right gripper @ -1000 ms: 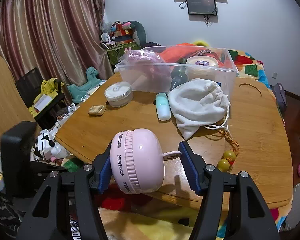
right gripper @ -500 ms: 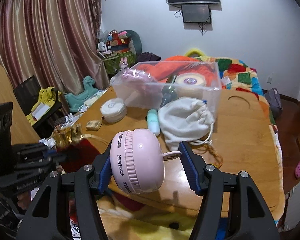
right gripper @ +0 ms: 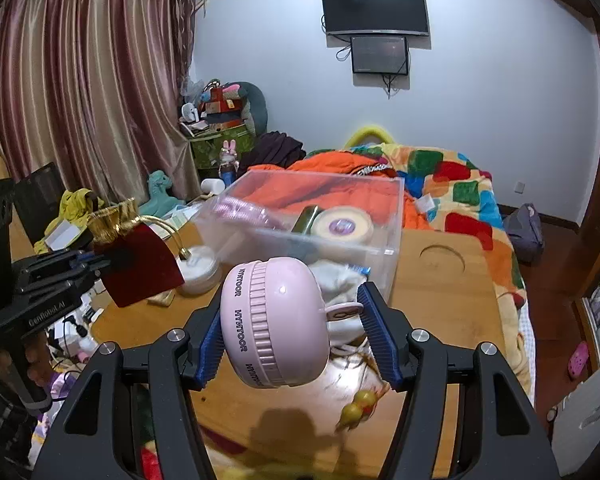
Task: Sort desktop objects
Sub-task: 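Carry pouch over clear box with left gripper while right lowers fan into box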
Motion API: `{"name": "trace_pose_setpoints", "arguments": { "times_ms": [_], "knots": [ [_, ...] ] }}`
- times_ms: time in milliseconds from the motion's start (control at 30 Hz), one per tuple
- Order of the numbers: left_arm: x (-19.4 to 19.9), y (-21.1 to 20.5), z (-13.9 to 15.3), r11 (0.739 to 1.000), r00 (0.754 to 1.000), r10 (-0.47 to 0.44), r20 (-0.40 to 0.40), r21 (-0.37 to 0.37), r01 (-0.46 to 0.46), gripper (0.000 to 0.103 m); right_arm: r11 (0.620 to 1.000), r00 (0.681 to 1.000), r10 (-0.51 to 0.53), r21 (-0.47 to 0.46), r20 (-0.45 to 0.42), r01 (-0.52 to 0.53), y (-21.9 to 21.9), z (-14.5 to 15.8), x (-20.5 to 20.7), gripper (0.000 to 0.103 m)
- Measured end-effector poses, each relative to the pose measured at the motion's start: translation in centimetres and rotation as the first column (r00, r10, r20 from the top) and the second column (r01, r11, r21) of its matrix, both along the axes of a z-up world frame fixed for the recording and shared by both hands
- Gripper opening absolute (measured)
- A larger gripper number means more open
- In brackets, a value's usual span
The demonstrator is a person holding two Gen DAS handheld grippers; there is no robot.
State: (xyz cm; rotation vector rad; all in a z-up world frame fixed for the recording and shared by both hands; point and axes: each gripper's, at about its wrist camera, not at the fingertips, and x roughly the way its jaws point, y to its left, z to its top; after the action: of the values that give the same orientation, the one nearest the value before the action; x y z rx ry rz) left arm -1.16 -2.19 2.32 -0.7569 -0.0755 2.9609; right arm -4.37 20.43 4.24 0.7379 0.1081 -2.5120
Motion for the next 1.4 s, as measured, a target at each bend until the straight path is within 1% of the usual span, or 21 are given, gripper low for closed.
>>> {"name": "trace_pose_setpoints", "arguments": {
  "times_ms": [300, 433, 533, 633, 700, 833, 1033, 1167, 1300, 1400],
  "knots": [
    [-3.0, -1.5, 3.1, 1.0, 0.997, 0.023, -0.079, -0.002, -0.024, 0.009, 1.0, 0.999, -0.023, 0.021, -0.037, 0.023, -0.4, 1.9, -3.6, 0.058],
    [-4.9, -2.1, 3.9, 1.0, 0.996, 0.02, -0.091, 0.014, -0.019, 0.009, 0.999, 0.998, -0.04, 0.029, -0.041, 0.041, -0.6, 2.3, -5.6, 0.058],
    [-6.4, -2.4, 4.0, 1.0, 0.996, 0.003, -0.087, 0.031, -0.001, 0.009, 0.998, 0.998, -0.063, 0.015, -0.025, 0.063, -0.6, 2.4, -7.3, 0.058],
    [-8.2, -2.6, 3.7, 0.999, 0.998, -0.004, -0.07, 0.044, 0.007, 0.009, 0.997, 0.997, -0.08, -0.017, 0.01, 0.081, -0.5, 2.0, -9.1, 0.058],
    [-9.3, -2.7, 3.4, 0.999, 0.998, -0.007, -0.059, 0.051, 0.01, 0.009, 0.995, 0.995, -0.097, -0.023, 0.027, 0.097, -0.7, 1.8, -10.4, 0.058],
    [-11.3, -3.0, 3.1, 0.998, 0.999, -0.004, -0.047, 0.055, 0.007, 0.009, 0.994, 0.994, -0.098, -0.034, 0.053, 0.1, -1.4, 1.6, -12.5, 0.058],
    [-14.7, -3.5, 2.2, 0.998, 1.0, -0.018, 0.008, 0.067, 0.017, 0.009, 0.995, 0.993, -0.102, -0.009, 0.058, 0.102, -3.4, 1.7, -15.4, 0.058],
    [-16.7, -3.6, 1.0, 0.998, 0.998, -0.027, 0.065, 0.066, 0.023, 0.009, 0.993, 0.991, -0.115, 0.014, 0.07, 0.115, -4.2, 1.4, -17.6, 0.058],
    [-18.5, -3.2, -0.2, 0.997, 0.991, -0.042, 0.123, 0.066, 0.034, 0.009, 0.99, 0.987, -0.134, 0.05, 0.086, 0.13, -4.9, 0.6, -19.4, 0.058],
    [-19.8, -2.9, -1.3, 0.996, 0.98, -0.071, 0.185, 0.073, 0.059, 0.009, 0.983, 0.982, -0.164, 0.098, 0.088, 0.156, -5.3, -0.2, -20.2, 0.058]
  ]
}}
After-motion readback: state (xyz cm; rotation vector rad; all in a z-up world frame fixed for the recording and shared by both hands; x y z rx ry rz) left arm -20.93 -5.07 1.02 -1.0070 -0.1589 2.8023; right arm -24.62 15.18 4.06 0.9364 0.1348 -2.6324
